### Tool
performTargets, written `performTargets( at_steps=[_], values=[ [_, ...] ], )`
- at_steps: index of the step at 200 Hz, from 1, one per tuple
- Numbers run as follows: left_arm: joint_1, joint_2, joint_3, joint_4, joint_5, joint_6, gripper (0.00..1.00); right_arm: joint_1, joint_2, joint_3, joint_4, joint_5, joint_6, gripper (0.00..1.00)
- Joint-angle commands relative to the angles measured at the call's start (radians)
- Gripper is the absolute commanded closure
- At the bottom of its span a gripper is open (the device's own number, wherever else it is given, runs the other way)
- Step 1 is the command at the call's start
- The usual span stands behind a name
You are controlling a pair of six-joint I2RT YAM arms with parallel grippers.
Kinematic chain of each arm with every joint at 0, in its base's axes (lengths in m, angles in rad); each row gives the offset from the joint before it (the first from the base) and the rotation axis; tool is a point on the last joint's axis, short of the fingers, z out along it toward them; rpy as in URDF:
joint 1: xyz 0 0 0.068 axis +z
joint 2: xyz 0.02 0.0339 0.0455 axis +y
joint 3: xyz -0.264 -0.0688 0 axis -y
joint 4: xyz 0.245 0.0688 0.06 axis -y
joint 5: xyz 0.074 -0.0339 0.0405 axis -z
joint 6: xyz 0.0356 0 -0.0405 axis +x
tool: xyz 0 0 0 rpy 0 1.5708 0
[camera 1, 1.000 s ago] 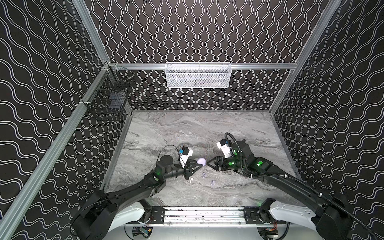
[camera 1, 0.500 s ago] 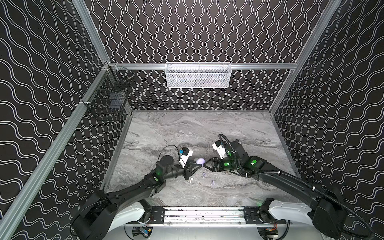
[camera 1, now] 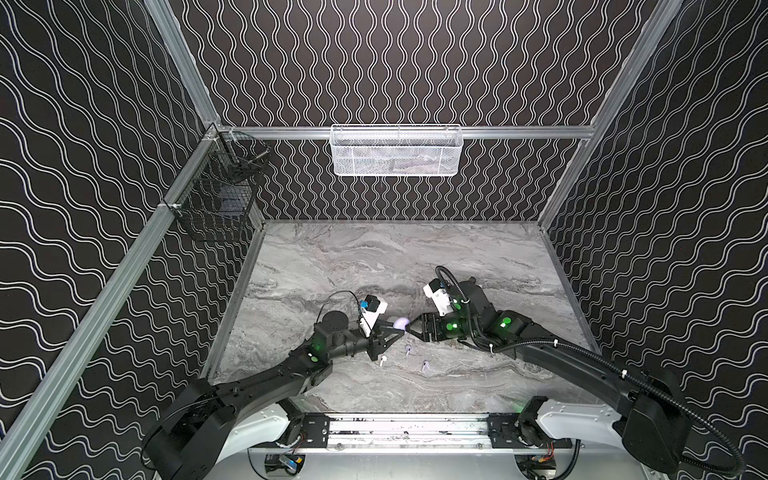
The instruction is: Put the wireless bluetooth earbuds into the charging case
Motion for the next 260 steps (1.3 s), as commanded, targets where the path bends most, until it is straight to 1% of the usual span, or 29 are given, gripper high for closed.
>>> performTargets(
  at_steps=[1,17,32,39,76,126,142,178,200,228,260],
  values=[
    [-0.004,-0.002,0.006,0.012,-0.001,0.022,0.8,0.0,0.004,0.008,-0.003,0.007,-0.012,0.29],
    [-0.008,-0.005,0.007,0.011,0.002,0.026,0.8,0.0,0.01,0.013,-0.002,0.008,-0.016,0.29],
    [-0.015,-0.013,0.004,0.017,0.006,0.034,0.85,0.0,0.014,0.021,-0.011,0.02,-0.024,0.29],
    [-0.021,-0.015,0.006,0.013,0.002,0.039,0.85,0.0,0.014,0.019,-0.006,0.021,-0.026,0.29],
    [-0.047,-0.013,0.016,-0.01,-0.016,0.059,0.85,-0.003,0.014,0.028,-0.011,0.038,-0.036,0.29],
    [-0.052,-0.028,0.013,-0.012,-0.021,0.064,0.85,-0.031,-0.014,0.02,-0.026,0.047,-0.044,0.29],
    [-0.055,-0.031,0.013,-0.013,-0.021,0.065,0.85,-0.043,-0.025,0.013,-0.02,0.035,-0.044,0.28],
    [-0.056,-0.042,0.012,-0.018,-0.024,0.07,0.85,-0.047,-0.036,0.019,-0.033,0.048,-0.039,0.29],
    [-0.056,-0.051,0.012,-0.037,-0.05,0.076,0.85,-0.047,-0.057,0.027,-0.063,0.068,-0.042,0.29],
    [-0.056,-0.077,0.011,-0.066,-0.086,0.088,0.85,-0.047,-0.089,0.049,-0.13,0.137,-0.043,0.29],
    [-0.056,-0.097,0.023,-0.119,-0.146,0.11,0.86,-0.047,-0.089,0.058,-0.189,0.165,-0.028,0.29]
  ],
)
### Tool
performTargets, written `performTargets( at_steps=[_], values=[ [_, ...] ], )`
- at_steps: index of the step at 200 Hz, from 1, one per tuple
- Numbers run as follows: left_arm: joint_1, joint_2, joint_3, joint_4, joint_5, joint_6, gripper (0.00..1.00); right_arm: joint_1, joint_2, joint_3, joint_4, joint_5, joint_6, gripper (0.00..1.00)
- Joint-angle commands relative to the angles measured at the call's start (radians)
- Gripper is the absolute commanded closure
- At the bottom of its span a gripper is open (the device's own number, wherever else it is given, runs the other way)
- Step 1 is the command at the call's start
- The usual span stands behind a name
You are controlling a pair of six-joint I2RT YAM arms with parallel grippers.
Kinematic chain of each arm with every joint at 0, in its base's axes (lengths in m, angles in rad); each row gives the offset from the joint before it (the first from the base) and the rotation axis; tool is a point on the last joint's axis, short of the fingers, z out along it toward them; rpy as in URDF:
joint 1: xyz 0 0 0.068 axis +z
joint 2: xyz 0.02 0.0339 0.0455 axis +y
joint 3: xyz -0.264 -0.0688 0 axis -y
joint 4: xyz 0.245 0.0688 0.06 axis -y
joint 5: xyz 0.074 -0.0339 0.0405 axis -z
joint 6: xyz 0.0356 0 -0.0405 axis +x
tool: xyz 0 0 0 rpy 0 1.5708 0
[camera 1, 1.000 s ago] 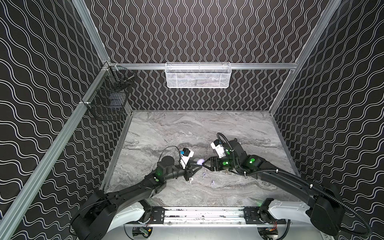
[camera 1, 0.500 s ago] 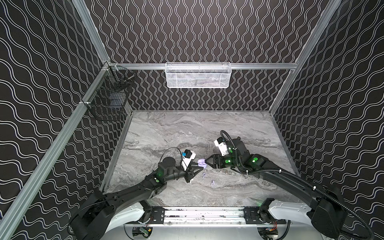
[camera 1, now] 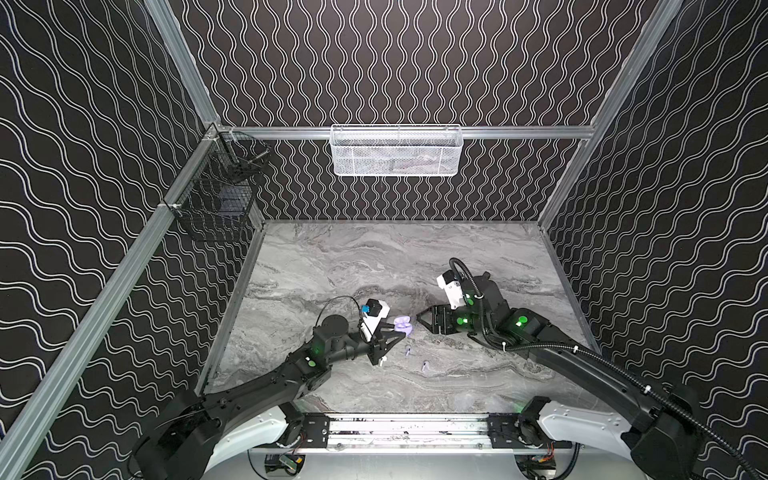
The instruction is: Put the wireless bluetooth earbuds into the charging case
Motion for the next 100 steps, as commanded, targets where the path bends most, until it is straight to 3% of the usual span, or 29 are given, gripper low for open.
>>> performTargets(
  at_steps=[1,62,100],
  values=[
    [0.0,-0.013,0.016,-0.041,-0.063,0.034,0.86,-0.001,-0.003,0.01,-0.075,0.051,0.009,0.29],
    [0.0,-0.027,0.013,-0.068,-0.126,0.035,0.87,0.012,-0.017,-0.059,-0.099,0.115,0.089,0.32],
    [0.0,-0.033,0.011,-0.076,-0.153,0.028,0.88,0.073,-0.013,-0.132,-0.092,0.167,0.171,0.33]
  ],
)
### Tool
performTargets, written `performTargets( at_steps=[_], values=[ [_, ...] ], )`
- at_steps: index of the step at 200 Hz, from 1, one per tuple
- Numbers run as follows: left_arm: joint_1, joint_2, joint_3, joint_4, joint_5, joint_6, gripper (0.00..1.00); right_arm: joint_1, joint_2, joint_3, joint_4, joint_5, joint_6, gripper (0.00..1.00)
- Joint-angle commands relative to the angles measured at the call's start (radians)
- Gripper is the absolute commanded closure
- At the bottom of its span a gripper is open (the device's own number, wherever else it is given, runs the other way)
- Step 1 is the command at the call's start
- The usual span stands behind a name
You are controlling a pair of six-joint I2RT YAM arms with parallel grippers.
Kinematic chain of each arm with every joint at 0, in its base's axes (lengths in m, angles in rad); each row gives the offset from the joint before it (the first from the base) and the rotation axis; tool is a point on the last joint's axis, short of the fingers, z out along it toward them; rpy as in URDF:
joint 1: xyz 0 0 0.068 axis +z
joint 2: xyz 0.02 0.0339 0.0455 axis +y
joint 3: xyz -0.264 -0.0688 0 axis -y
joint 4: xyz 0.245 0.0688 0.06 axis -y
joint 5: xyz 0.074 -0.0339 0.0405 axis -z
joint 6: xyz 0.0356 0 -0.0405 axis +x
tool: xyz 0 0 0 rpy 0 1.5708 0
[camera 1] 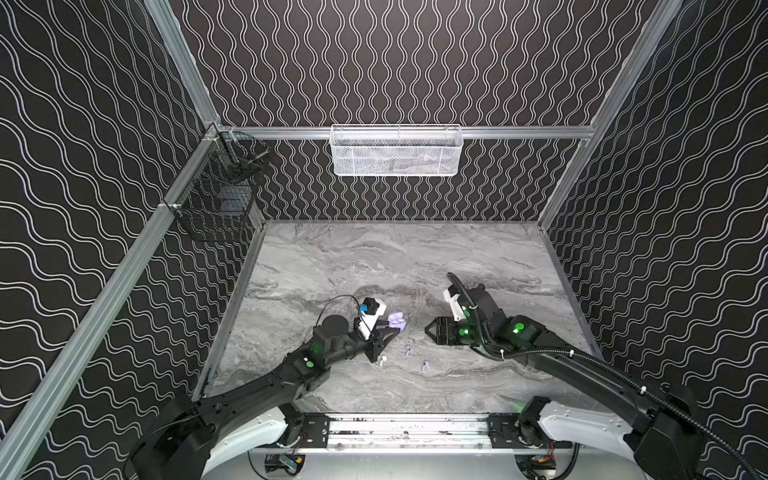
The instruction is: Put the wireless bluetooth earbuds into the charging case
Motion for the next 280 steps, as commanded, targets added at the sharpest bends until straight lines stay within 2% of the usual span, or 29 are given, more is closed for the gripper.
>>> performTargets(
  at_steps=[1,60,92,183,280],
  values=[
    [0.0,-0.005,0.004,0.007,-0.035,0.002,0.88,0.032,0.003,-0.031,-0.014,0.06,0.078,0.33],
    [0.0,-0.04,-0.012,-0.005,-0.087,-0.002,0.9,0.143,0.019,-0.125,0.029,0.145,0.255,0.4],
    [0.0,-0.041,-0.013,0.002,-0.081,0.0,0.9,0.207,0.077,-0.109,0.015,0.195,0.329,0.43],
    [0.0,-0.062,-0.019,-0.004,-0.083,-0.005,0.9,0.252,0.28,0.008,-0.048,0.25,0.384,0.53],
    [0.0,-0.088,-0.024,-0.015,-0.083,-0.006,0.9,0.259,0.37,0.036,-0.054,0.259,0.419,0.65]
  ],
)
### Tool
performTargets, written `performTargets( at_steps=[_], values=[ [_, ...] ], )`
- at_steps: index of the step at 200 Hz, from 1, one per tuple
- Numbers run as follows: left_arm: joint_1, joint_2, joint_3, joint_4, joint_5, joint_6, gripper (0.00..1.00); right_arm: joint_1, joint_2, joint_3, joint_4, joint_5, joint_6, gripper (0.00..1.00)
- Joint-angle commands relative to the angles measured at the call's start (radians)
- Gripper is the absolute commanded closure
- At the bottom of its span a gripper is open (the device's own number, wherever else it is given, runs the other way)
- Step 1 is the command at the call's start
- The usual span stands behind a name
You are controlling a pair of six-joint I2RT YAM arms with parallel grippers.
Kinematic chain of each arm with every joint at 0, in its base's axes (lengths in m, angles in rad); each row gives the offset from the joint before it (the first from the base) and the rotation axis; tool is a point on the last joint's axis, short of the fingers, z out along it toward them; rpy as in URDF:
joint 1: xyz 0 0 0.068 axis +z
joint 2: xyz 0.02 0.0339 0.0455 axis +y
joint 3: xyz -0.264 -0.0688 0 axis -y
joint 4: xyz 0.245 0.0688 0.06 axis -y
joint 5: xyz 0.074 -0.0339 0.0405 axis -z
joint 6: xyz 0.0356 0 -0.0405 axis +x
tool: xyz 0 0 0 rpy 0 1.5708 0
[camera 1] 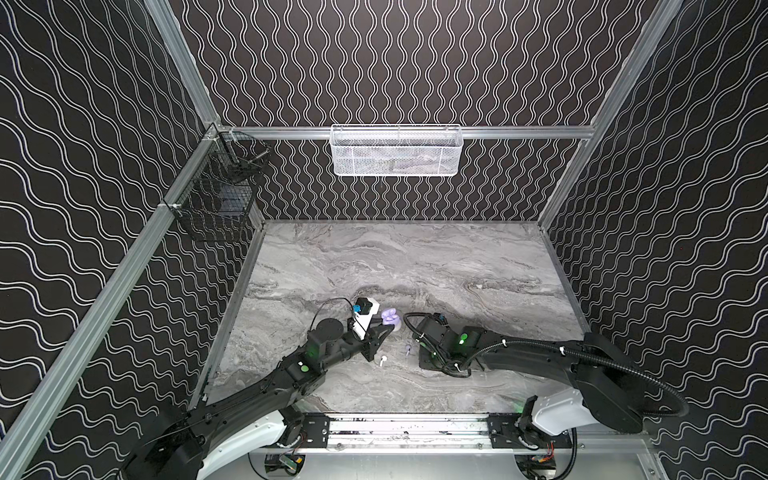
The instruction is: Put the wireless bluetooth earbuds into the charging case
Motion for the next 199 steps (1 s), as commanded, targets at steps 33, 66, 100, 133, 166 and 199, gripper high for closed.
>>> performTargets(
  at_steps=[33,66,100,133,166,199],
  values=[
    [-0.001,-0.013,-0.001,0.004,-0.003,-0.006,0.9,0.003,0.023,0.006,-0.03,0.027,0.032,0.66],
    [0.0,-0.016,-0.003,0.003,-0.001,-0.005,0.9,0.003,0.034,0.003,-0.025,0.031,0.038,0.66],
    [0.0,-0.016,-0.003,0.003,-0.004,-0.005,0.89,0.003,0.042,-0.002,-0.012,0.027,0.039,0.66],
    [0.0,-0.02,-0.001,-0.001,-0.004,-0.002,0.89,0.002,0.05,-0.005,-0.003,0.024,0.035,0.66],
    [0.0,-0.027,-0.003,-0.008,-0.008,-0.001,0.89,0.002,0.058,-0.007,0.009,0.017,0.03,0.67],
    [0.0,-0.023,-0.003,-0.007,-0.009,0.0,0.89,0.001,0.07,-0.004,0.018,0.014,0.024,0.68]
  ],
)
